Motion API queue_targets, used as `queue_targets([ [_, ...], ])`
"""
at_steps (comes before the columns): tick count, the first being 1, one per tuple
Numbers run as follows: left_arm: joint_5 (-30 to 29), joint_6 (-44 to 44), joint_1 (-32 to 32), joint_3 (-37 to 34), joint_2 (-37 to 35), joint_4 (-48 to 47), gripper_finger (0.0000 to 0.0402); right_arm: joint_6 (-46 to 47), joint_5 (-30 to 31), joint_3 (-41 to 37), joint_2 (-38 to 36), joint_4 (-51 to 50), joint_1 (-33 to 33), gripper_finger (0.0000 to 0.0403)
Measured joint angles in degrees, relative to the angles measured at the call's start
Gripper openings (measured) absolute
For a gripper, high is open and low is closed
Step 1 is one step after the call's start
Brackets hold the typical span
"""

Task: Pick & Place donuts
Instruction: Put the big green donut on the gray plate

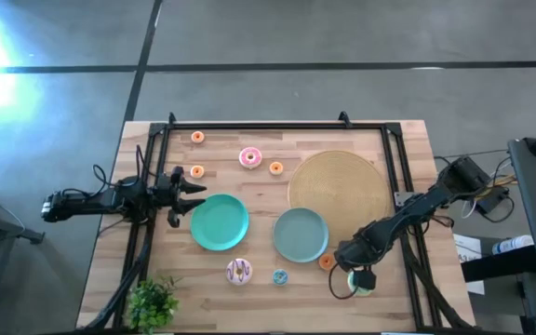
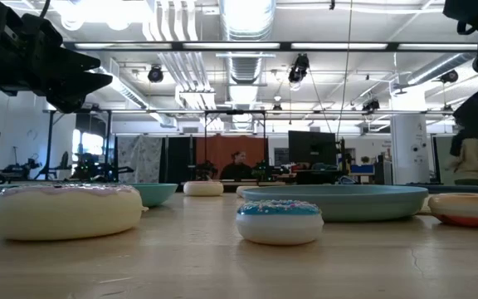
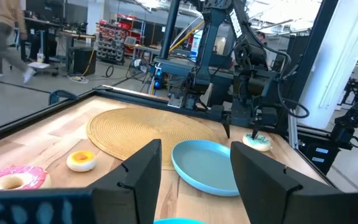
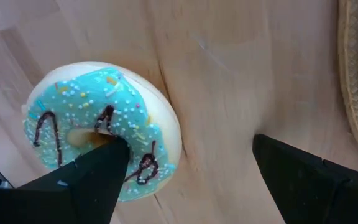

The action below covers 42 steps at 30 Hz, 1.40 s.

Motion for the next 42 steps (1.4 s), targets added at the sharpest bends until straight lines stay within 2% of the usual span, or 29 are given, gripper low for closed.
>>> queue_targets([
  [8, 0.0, 0.0, 0.0, 0.0, 0.0, 0.0, 0.0167, -1.2, 4.5, -0.5, -0.1, -0.1, -0.4, 0.0326],
  [25, 0.0, 0.0, 0.0, 0.0, 0.0, 0.0, 0.0167, -2.7, 3.9, 0.2, -0.1, 0.3, -0.6, 0.0325],
  [33, 0.0, 0.0, 0.0, 0.0, 0.0, 0.0, 0.0167, -1.8, 6.0, 0.1, -0.1, 1.0, -0.6, 0.0321],
  [37, 0.0, 0.0, 0.0, 0.0, 0.0, 0.0, 0.0167, -2.2, 6.1, -0.4, -0.1, 1.0, -0.7, 0.0284],
  [42, 0.0, 0.0, 0.0, 0.0, 0.0, 0.0, 0.0167, -3.0, 2.9, -0.5, -0.1, 0.9, -0.9, 0.0199],
])
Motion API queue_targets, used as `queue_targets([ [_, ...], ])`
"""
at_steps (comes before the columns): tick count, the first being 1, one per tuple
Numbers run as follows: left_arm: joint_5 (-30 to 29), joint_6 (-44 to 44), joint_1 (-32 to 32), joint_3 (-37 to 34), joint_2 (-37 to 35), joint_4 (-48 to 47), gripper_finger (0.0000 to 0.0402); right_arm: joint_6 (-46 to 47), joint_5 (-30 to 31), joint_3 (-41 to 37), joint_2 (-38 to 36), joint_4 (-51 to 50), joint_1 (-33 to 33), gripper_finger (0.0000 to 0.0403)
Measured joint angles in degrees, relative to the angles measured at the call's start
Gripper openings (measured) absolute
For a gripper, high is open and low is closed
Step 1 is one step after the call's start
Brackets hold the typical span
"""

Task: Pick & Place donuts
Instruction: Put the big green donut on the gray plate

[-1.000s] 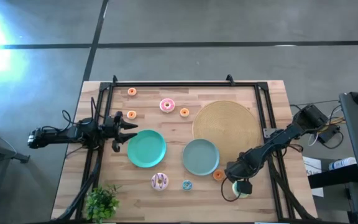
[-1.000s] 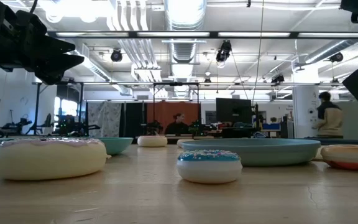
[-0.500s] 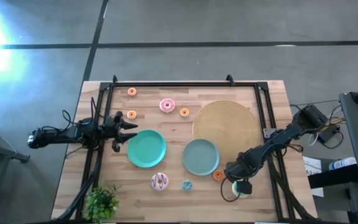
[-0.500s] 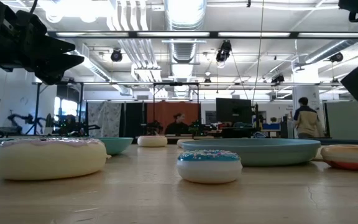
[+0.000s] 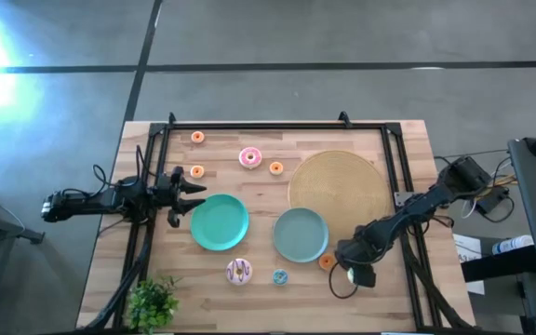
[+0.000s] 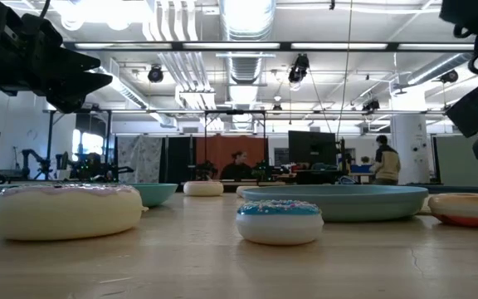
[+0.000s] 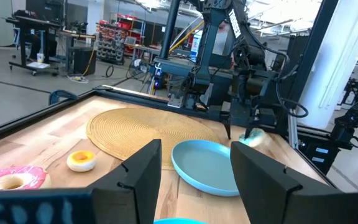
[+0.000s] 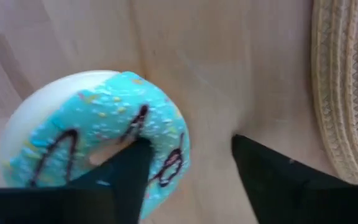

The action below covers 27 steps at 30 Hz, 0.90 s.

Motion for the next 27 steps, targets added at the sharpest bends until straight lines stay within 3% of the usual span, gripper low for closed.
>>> queue_targets([
  [11, 0.0, 0.0, 0.0, 0.0, 0.0, 0.0, 0.0167, 3.1, -5.1, 1.6, -8.2, 0.9, -1.4, 0.0021],
  [16, 0.0, 0.0, 0.0, 0.0, 0.0, 0.0, 0.0167, 8.6, -0.7, 1.8, -16.2, 0.8, -5.2, 0.0014],
  [22, 0.0, 0.0, 0.0, 0.0, 0.0, 0.0, 0.0167, 12.3, 9.9, 2.0, -24.8, 1.1, -12.4, 0.0013],
  [24, 0.0, 0.0, 0.0, 0.0, 0.0, 0.0, 0.0167, 12.0, 13.3, 2.4, -26.0, 1.2, -15.5, 0.0013],
  [27, 0.0, 0.0, 0.0, 0.0, 0.0, 0.0, 0.0167, 10.3, 13.8, 2.5, -25.1, 3.2, -20.8, 0.0013],
])
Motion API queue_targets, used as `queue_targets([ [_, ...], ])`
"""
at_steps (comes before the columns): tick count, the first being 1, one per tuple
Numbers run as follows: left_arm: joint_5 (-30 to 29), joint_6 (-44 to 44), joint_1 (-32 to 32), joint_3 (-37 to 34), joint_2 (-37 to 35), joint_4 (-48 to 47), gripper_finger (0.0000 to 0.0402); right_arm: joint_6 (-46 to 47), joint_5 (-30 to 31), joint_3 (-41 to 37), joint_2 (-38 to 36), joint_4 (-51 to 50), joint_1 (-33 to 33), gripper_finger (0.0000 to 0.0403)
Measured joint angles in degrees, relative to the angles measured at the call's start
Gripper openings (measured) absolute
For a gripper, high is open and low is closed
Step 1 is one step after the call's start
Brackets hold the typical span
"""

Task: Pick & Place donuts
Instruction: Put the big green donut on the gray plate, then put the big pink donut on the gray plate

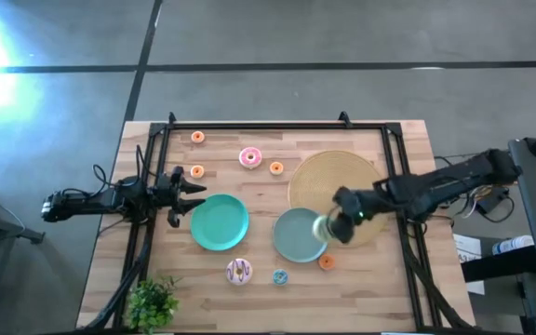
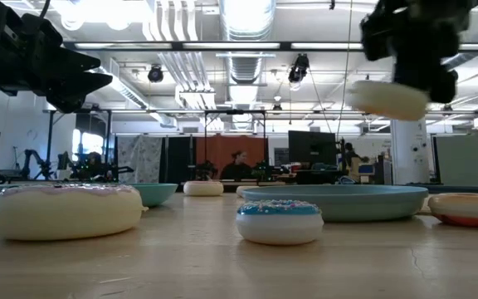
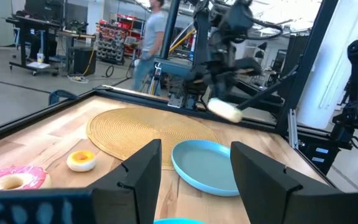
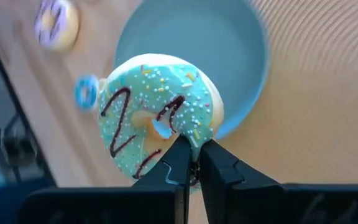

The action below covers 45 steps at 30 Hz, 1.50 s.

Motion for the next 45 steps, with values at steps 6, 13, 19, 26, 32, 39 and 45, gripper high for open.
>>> queue_targets([
  [6, 0.0, 0.0, 0.0, 0.0, 0.0, 0.0, 0.0167, -4.3, -5.9, 0.0, 7.9, 4.4, -5.5, 0.0013],
  [13, 0.0, 0.0, 0.0, 0.0, 0.0, 0.0, 0.0167, -7.0, -7.1, 0.0, 17.5, 7.4, -5.7, 0.0016],
  [19, 0.0, 0.0, 0.0, 0.0, 0.0, 0.0, 0.0167, -7.0, -6.7, 1.2, 21.0, 9.9, -5.6, 0.0083],
  [26, 0.0, 0.0, 0.0, 0.0, 0.0, 0.0, 0.0167, -12.9, -3.2, 5.1, 19.7, -0.4, -5.5, 0.0193],
  [32, 0.0, 0.0, 0.0, 0.0, 0.0, 0.0, 0.0167, -22.5, 5.1, 10.2, 16.7, 1.0, -3.5, 0.0248],
  [39, 0.0, 0.0, 0.0, 0.0, 0.0, 0.0, 0.0167, -22.1, 0.0, 17.5, 23.0, 7.7, -4.7, 0.0255],
  [45, 0.0, 0.0, 0.0, 0.0, 0.1, 0.0, 0.0167, -21.5, -0.3, 26.2, 28.7, 1.9, -4.7, 0.0239],
])
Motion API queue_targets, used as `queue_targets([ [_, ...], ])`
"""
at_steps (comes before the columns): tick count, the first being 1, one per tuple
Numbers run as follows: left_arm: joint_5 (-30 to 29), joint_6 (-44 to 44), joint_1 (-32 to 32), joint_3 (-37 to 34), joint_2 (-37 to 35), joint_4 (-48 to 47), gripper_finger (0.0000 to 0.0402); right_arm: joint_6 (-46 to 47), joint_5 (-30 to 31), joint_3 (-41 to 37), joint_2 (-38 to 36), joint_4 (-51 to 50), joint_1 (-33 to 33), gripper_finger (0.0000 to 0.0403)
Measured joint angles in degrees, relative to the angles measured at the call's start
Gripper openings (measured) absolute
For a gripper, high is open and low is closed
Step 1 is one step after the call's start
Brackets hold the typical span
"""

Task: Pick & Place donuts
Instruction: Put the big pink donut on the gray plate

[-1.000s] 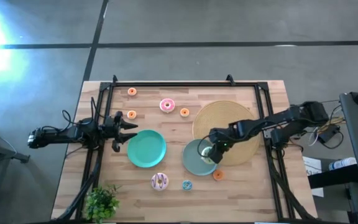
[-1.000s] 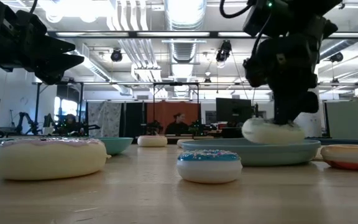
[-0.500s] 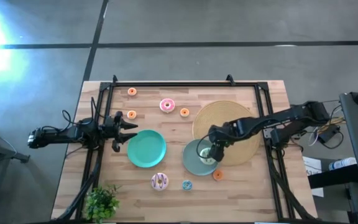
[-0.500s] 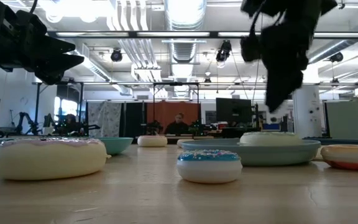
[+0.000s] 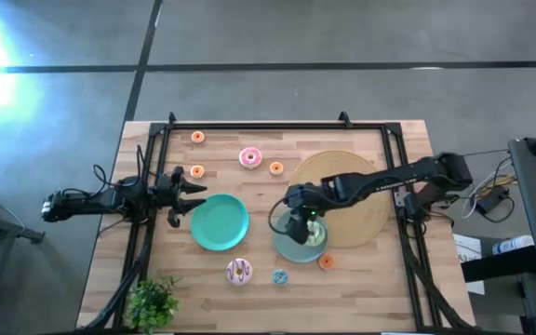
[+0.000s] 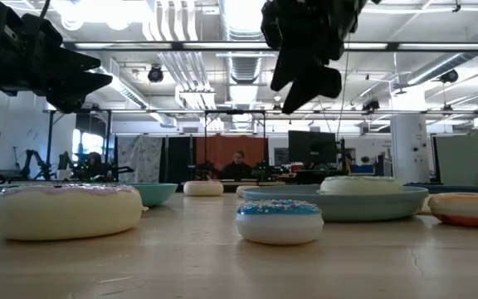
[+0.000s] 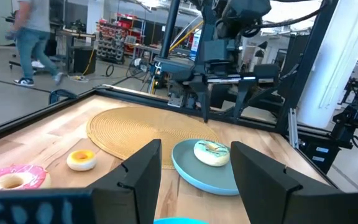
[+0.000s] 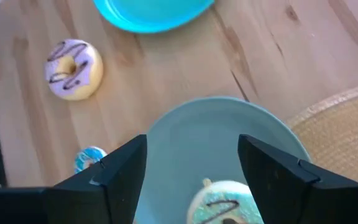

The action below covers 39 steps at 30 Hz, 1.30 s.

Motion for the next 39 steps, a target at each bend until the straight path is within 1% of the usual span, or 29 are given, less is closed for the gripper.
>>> queue_targets([
  [2, 0.0, 0.0, 0.0, 0.0, 0.1, 0.0, 0.0167, 0.2, 0.1, 2.3, 0.6, -3.2, 0.3, 0.0234],
  [4, 0.0, 0.0, 0.0, 0.0, 0.1, 0.0, 0.0167, 0.4, 0.1, 3.7, 0.7, -4.3, 0.6, 0.0229],
  [8, 0.0, -0.4, 0.0, 0.0, 0.3, 0.3, 0.0167, 0.2, 0.1, 3.7, 0.3, -4.9, 0.2, 0.0226],
  [9, 0.0, -2.3, 0.0, 0.0, 0.3, 0.9, 0.0167, -0.4, 0.1, 3.5, 0.3, -5.1, -0.2, 0.0226],
  [10, 0.0, -6.3, 0.0, 0.0, 0.3, 1.8, 0.0167, -0.8, 0.1, 3.3, 0.3, -5.1, -0.6, 0.0226],
  [11, 0.0, -12.2, 0.0, 0.0, 0.3, 3.2, 0.0167, -0.8, 0.1, 3.1, 0.3, -5.1, -1.0, 0.0226],
  [13, -0.2, -26.1, 0.0, 0.0, 0.3, 6.3, 0.0167, -1.0, 0.1, 3.1, 0.5, -4.9, -1.9, 0.0226],
  [15, -0.2, -37.7, 0.0, 0.0, 0.3, 8.2, 0.0167, -1.9, 0.1, 3.1, 0.7, -3.9, -2.6, 0.0226],
  [17, -0.3, -45.9, 0.0, 0.0, 0.3, 9.7, 0.0167, -2.9, 0.1, 3.1, 0.8, -2.5, -3.1, 0.0226],
  [19, -1.9, -50.2, 0.0, 0.0, 0.3, 10.1, 0.0167, -3.1, 0.1, 3.1, 0.8, -0.8, -3.6, 0.0225],
  [21, -5.4, -51.9, 0.0, 0.0, 0.3, 10.4, 0.0167, -3.0, 0.1, 3.0, 0.7, 0.7, -4.1, 0.0224],
  [23, -10.2, -52.3, 0.0, 0.0, 0.3, 11.2, 0.0167, -2.7, 0.1, 3.1, 0.7, 1.9, -4.6, 0.0224],
  [25, -13.3, -53.0, 0.0, 0.0, 0.4, 11.4, 0.0167, 0.3, -0.1, 3.3, 1.0, 3.8, -4.9, 0.0224],
  [28, -13.7, -53.1, 0.0, 0.0, 0.4, 11.5, 0.0167, 3.3, -2.9, 3.4, 2.1, 9.0, -5.2, 0.0224],
  [30, -13.7, -53.2, 0.0, 0.0, 0.4, 10.9, 0.0167, 4.3, -3.1, 3.4, 3.1, 11.6, -5.2, 0.0224],
  [32, -13.7, -53.2, 0.0, 0.0, 0.4, 10.0, 0.0167, 6.3, -2.9, 3.9, 3.8, 12.1, -5.4, 0.0224],
  [34, -13.7, -53.2, 0.0, 0.0, 0.4, 9.7, 0.0167, 7.9, -1.8, 4.2, 3.8, 12.1, -5.6, 0.0224],
  [36, -13.7, -53.2, 0.0, 0.0, 0.5, 9.6, 0.0167, 9.0, 1.0, 4.5, 3.6, 11.9, -5.7, 0.0224],
  [39, -13.7, -53.2, 0.0, 0.0, 0.5, 9.6, 0.0167, 8.5, 3.6, 5.0, 3.4, 11.1, -5.8, 0.0224],
])
